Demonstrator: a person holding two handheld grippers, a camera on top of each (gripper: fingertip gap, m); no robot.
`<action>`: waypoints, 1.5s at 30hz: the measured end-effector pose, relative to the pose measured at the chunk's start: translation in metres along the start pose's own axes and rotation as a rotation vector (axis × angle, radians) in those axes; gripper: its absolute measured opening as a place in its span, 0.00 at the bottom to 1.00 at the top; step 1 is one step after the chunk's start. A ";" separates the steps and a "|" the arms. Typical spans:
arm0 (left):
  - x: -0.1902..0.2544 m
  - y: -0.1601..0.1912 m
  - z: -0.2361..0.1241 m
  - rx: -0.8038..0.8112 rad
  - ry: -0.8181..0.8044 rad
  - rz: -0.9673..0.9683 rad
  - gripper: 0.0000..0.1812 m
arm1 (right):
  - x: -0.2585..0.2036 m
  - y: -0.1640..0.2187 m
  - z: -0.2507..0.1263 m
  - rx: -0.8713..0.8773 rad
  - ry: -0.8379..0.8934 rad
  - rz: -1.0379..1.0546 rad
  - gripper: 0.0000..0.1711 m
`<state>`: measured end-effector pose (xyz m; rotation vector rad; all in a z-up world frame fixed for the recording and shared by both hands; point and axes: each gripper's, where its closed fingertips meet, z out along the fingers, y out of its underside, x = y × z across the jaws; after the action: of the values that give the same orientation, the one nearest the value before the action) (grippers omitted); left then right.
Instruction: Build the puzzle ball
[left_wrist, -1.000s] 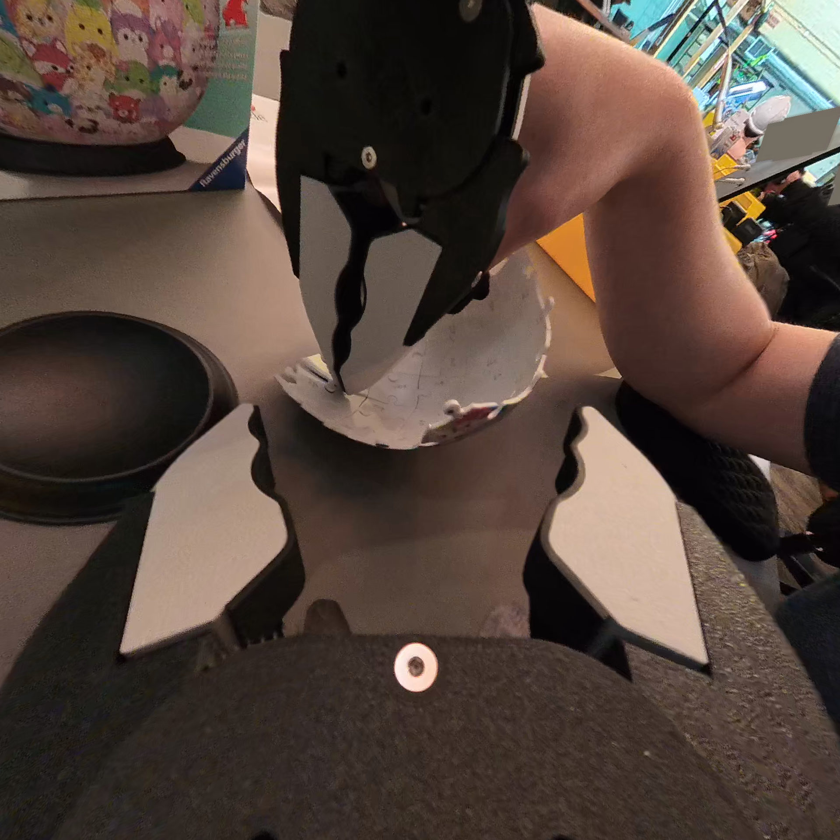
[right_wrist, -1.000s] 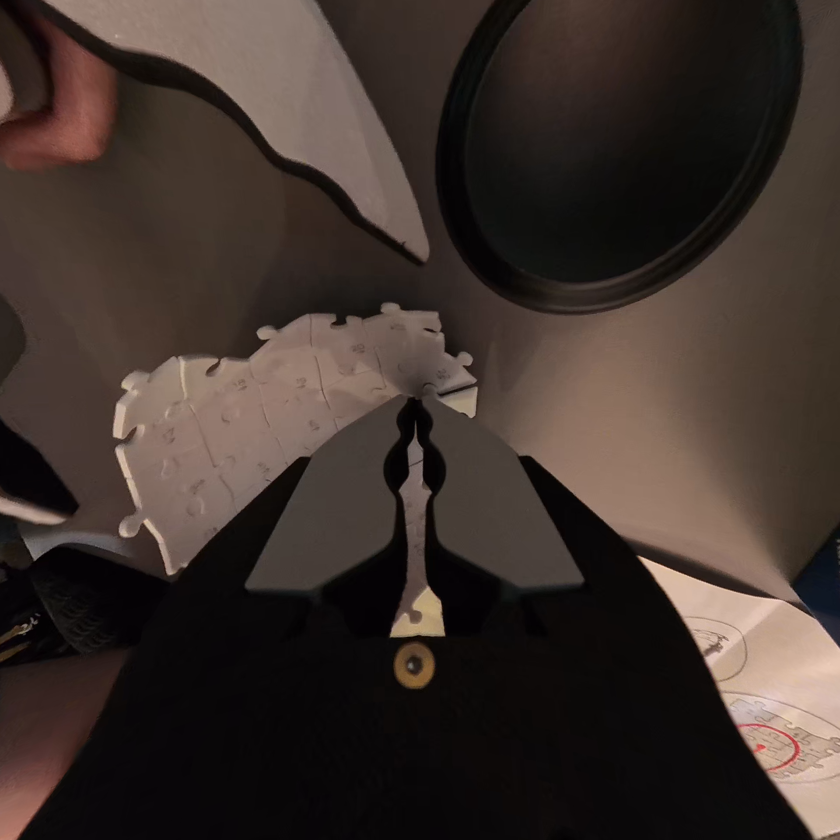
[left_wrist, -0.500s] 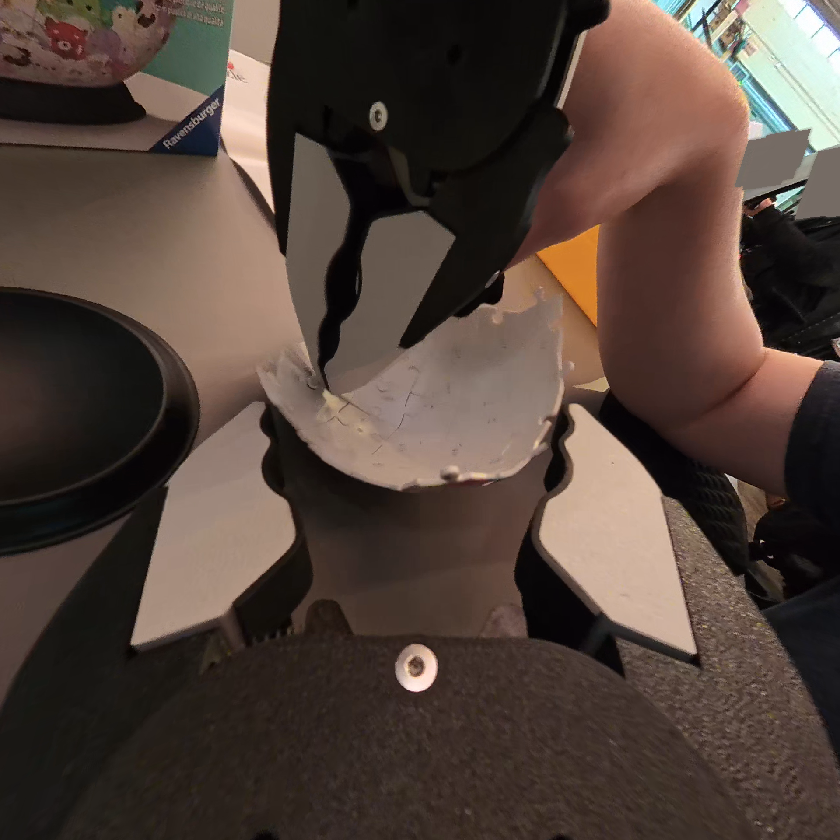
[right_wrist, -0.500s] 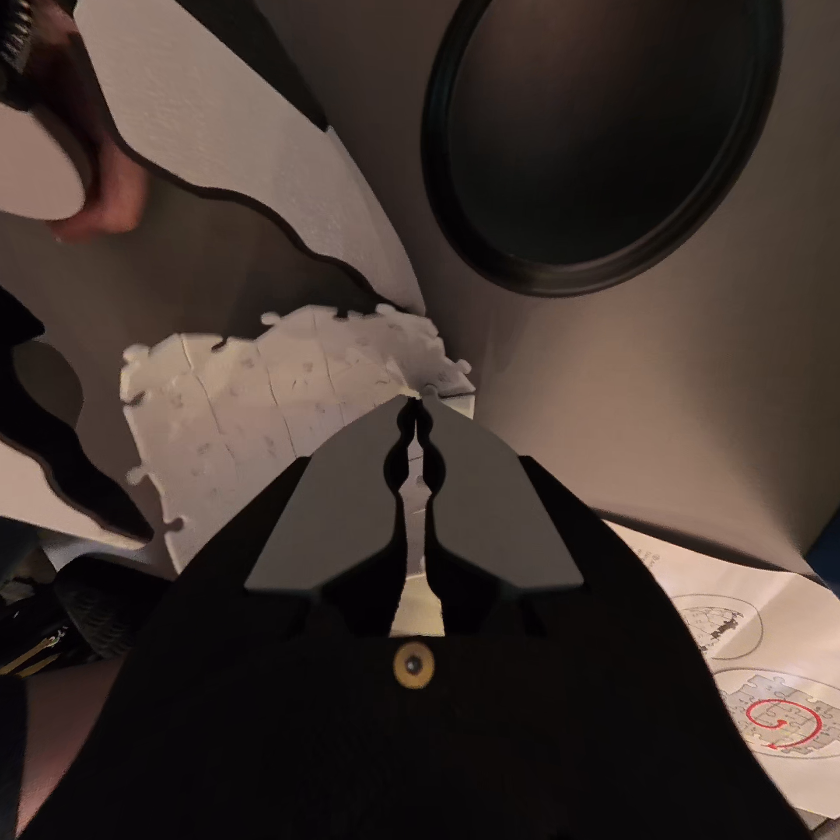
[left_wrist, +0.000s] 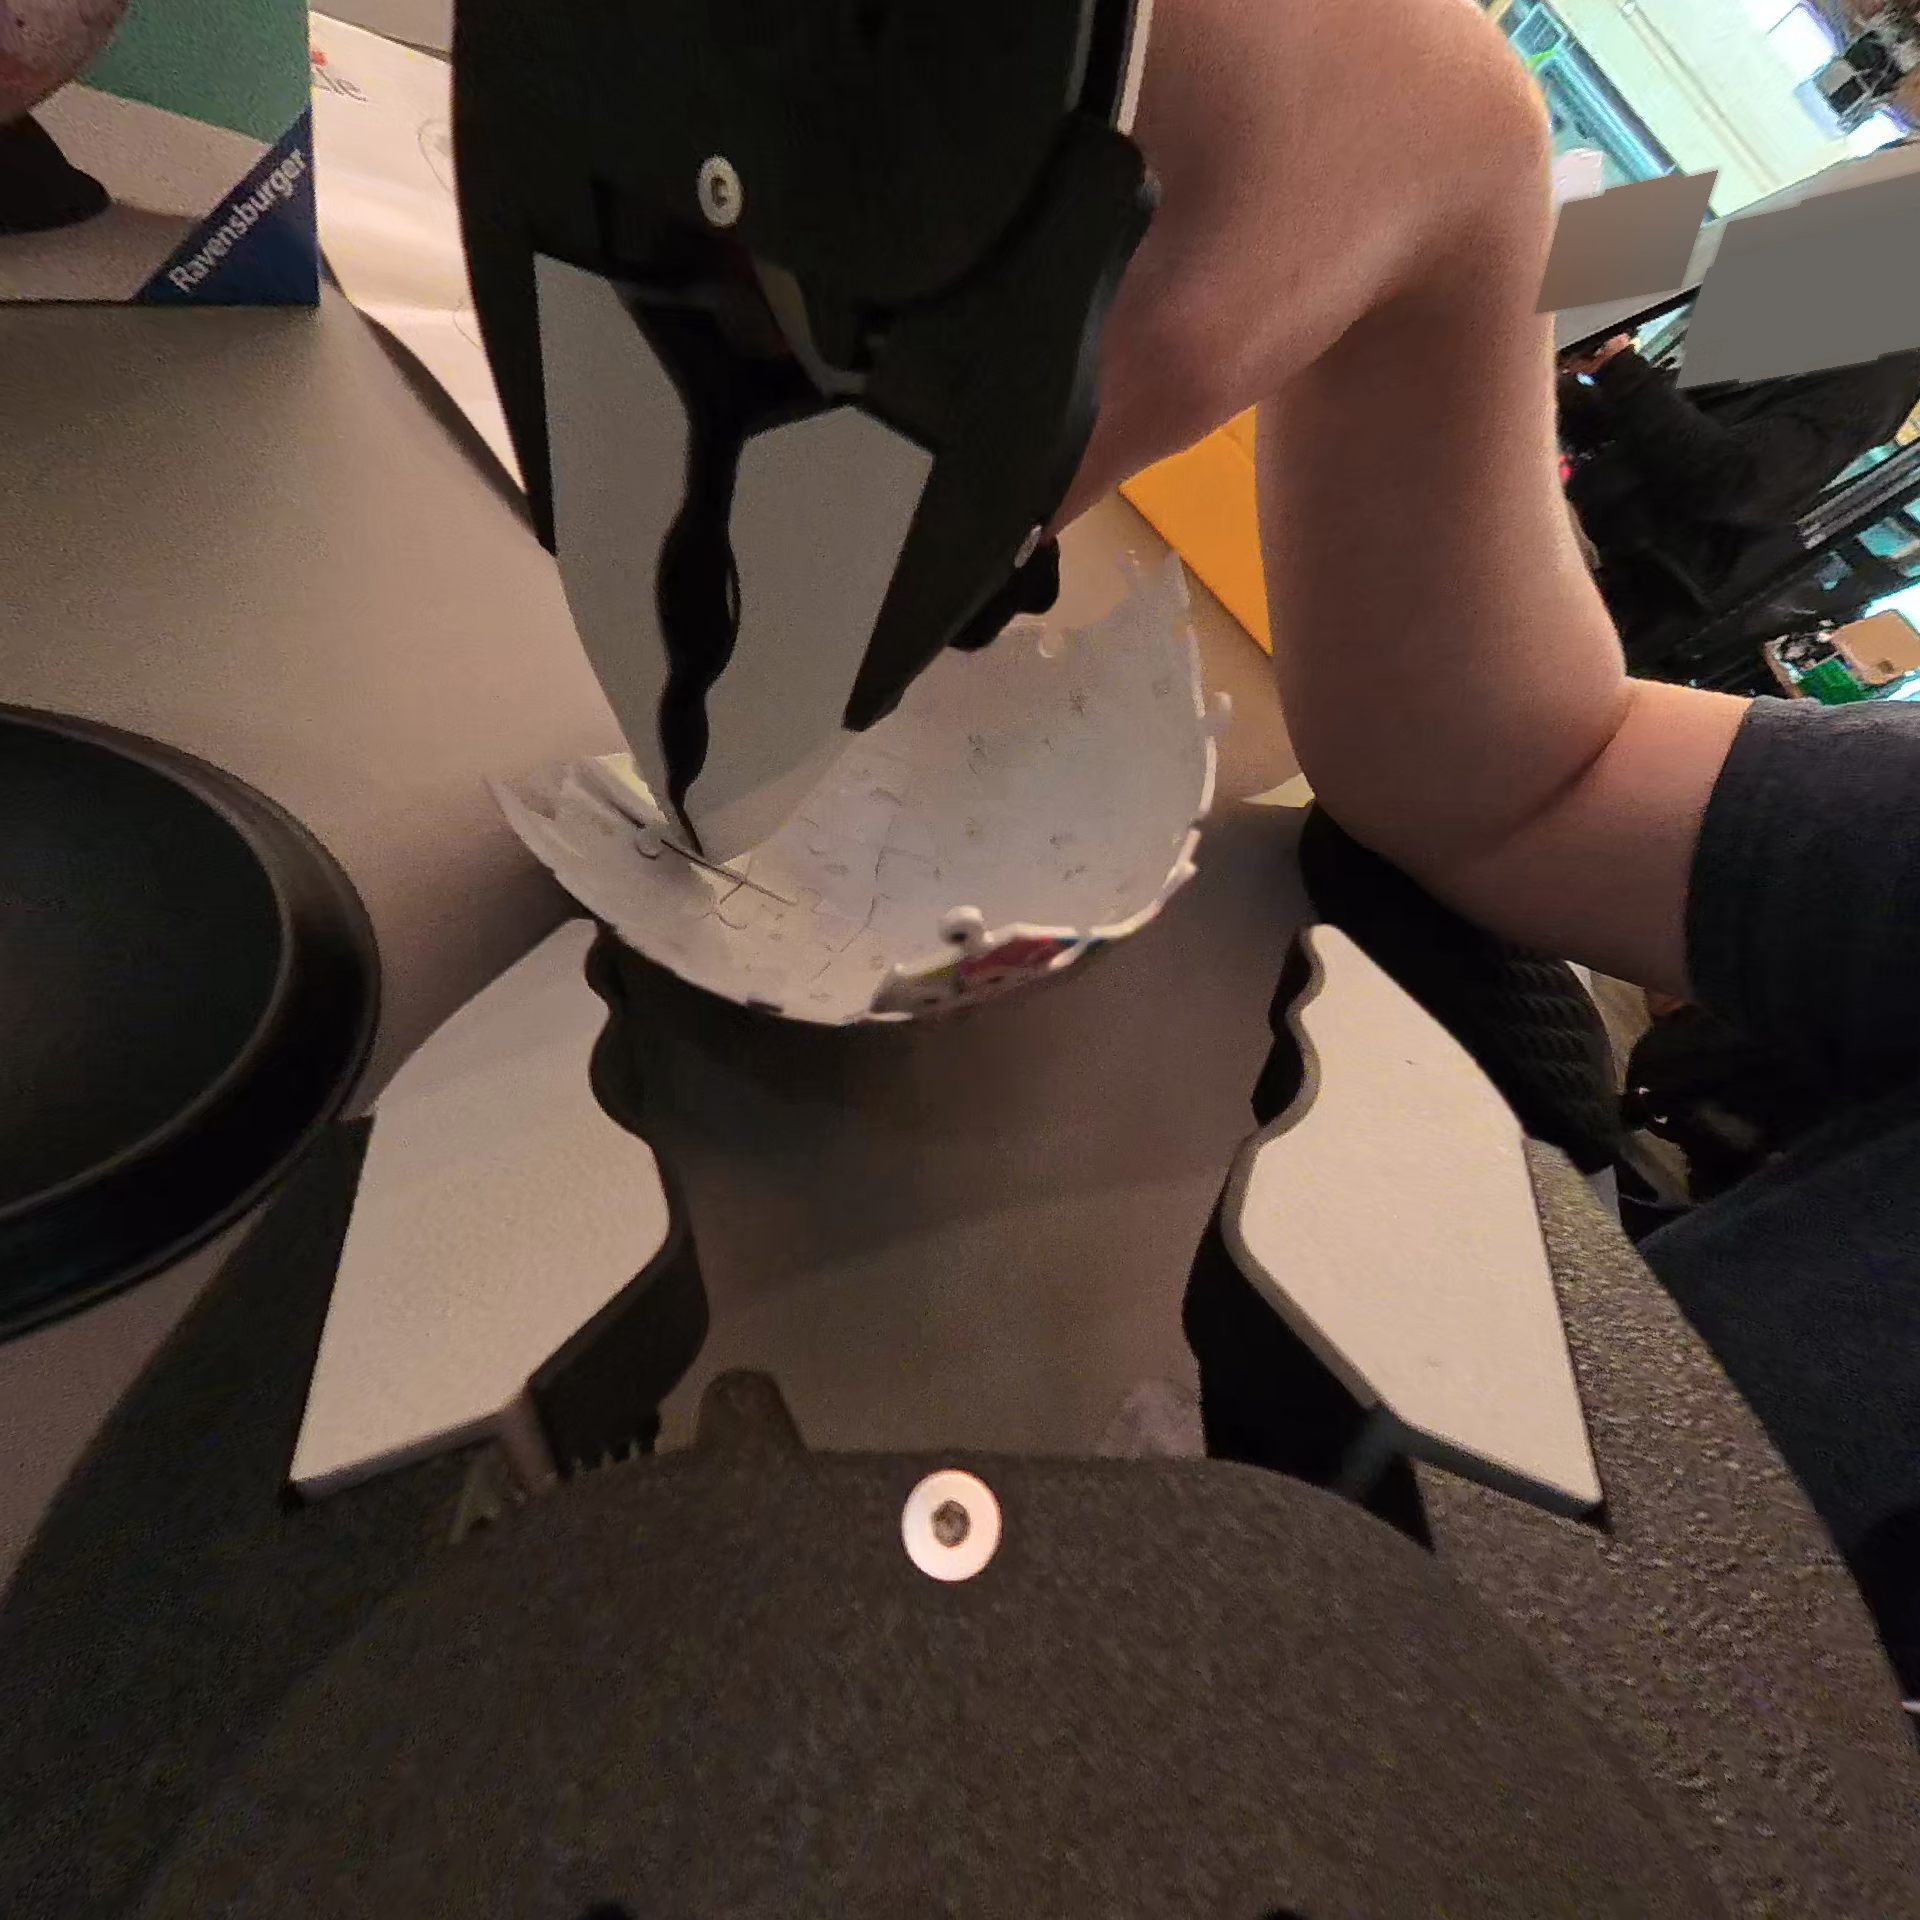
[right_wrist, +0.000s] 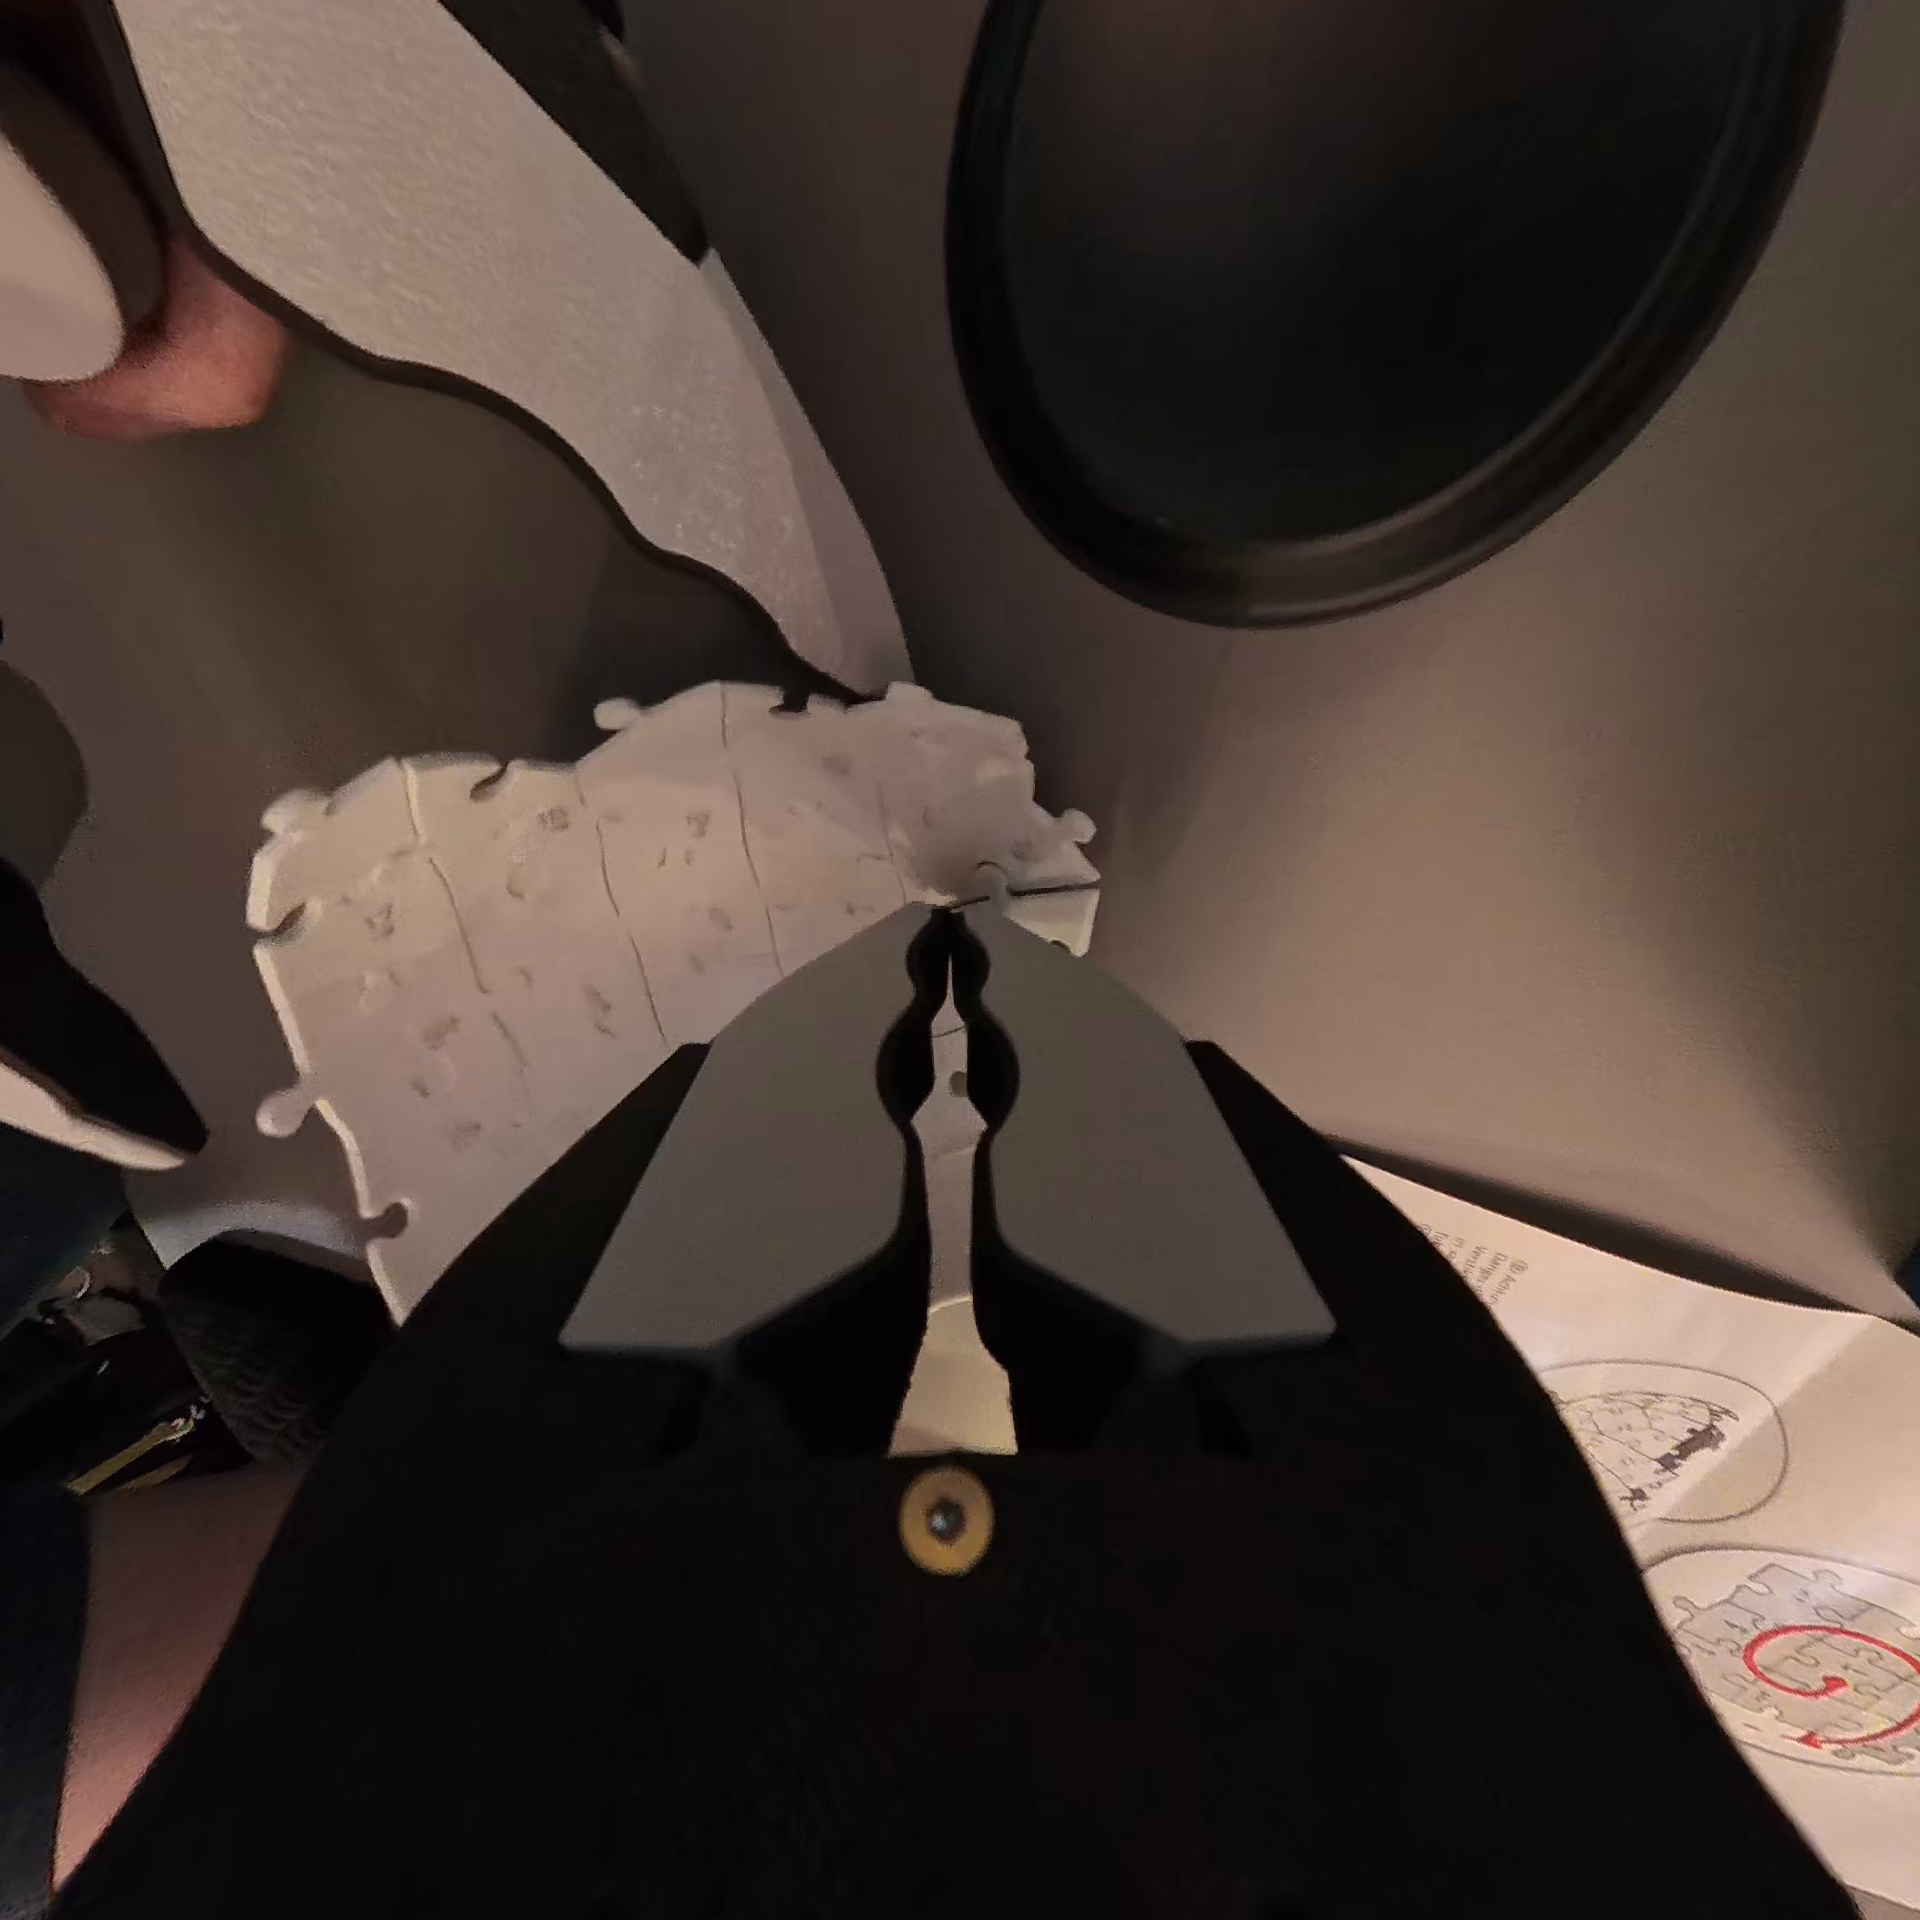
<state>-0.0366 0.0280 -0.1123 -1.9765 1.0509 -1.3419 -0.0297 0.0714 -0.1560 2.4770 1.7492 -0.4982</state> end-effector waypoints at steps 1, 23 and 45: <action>-0.001 0.000 0.000 -0.001 -0.006 -0.001 0.62 | 0.000 0.000 0.000 0.001 -0.002 0.004 0.01; -0.018 0.003 0.003 -0.048 -0.147 0.049 0.51 | -0.004 0.008 0.002 0.001 -0.076 -0.064 0.01; -0.017 0.001 0.005 -0.032 -0.136 0.030 0.51 | -0.003 0.012 0.000 -0.001 -0.096 -0.061 0.01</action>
<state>-0.0359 0.0414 -0.1232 -2.0359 1.0402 -1.1633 -0.0192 0.0648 -0.1571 2.3628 1.7914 -0.6104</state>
